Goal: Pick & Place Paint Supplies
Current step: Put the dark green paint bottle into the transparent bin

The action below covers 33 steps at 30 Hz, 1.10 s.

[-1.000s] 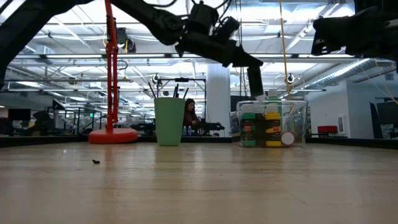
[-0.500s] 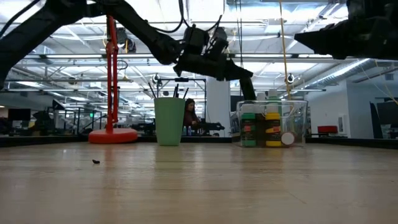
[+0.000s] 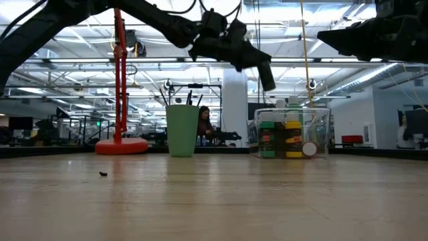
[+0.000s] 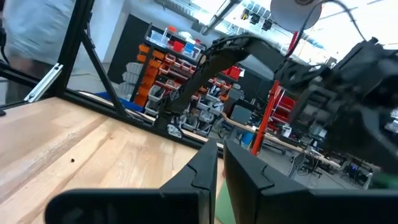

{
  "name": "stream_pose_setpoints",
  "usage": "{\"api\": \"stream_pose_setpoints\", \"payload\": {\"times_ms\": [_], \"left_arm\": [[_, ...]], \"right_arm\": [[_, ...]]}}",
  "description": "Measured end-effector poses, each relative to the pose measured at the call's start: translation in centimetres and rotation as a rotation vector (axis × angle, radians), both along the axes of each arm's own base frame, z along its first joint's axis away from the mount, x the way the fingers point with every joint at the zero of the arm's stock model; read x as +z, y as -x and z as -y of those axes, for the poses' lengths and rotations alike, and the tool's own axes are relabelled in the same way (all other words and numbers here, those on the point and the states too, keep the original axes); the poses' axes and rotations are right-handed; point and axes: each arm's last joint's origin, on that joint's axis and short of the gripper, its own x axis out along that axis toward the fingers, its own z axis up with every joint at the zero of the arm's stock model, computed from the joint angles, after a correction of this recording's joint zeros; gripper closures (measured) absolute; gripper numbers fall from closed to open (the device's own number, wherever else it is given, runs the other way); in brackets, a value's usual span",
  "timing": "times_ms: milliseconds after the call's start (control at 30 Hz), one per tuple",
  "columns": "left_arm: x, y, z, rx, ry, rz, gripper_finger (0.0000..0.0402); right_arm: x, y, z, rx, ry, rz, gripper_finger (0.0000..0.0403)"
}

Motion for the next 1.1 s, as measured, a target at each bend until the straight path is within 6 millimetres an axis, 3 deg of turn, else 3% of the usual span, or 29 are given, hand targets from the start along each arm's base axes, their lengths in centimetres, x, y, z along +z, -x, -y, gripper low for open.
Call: {"api": "stream_pose_setpoints", "payload": {"times_ms": [133,233,300,400,500,667,1000,1100], "left_arm": [[1.9,0.9,-0.6,-0.153,-0.113,-0.008,0.0303],[2.1,2.0,-1.5,-0.245,-0.146,-0.034,0.0303],[1.1,2.7,-2.5,-0.272,-0.154,-0.042,0.0303],[-2.0,2.6,-3.4,-0.315,-0.146,-0.066,0.0303],[-4.7,1.2,-3.3,-0.316,-0.160,-0.086,0.0303],[-7.1,-0.3,-3.2,-0.286,-0.211,-0.085,0.0303],[-9.2,-0.4,-4.1,-0.217,-0.218,-0.151,0.0302],[-9.5,-0.4,-4.3,-0.193,-0.196,-0.172,0.0270]], "right_arm": [[-0.2,0.0,0.0,0.001,-0.003,-0.016,0.0380],[-0.3,-0.1,0.0,0.006,-0.028,-0.032,0.0380],[-0.4,-0.1,0.0,0.009,-0.044,-0.040,0.0380],[-0.5,-0.1,0.0,0.011,-0.052,-0.047,0.0380],[-0.5,-0.1,0.0,0.014,-0.070,-0.050,0.0380],[-0.6,-0.1,0.0,0.019,-0.100,-0.056,0.0380],[-0.7,-0.2,0.0,0.014,-0.073,-0.072,0.0380],[-0.7,-0.2,0.0,0.014,-0.073,-0.072,0.0380]]}}
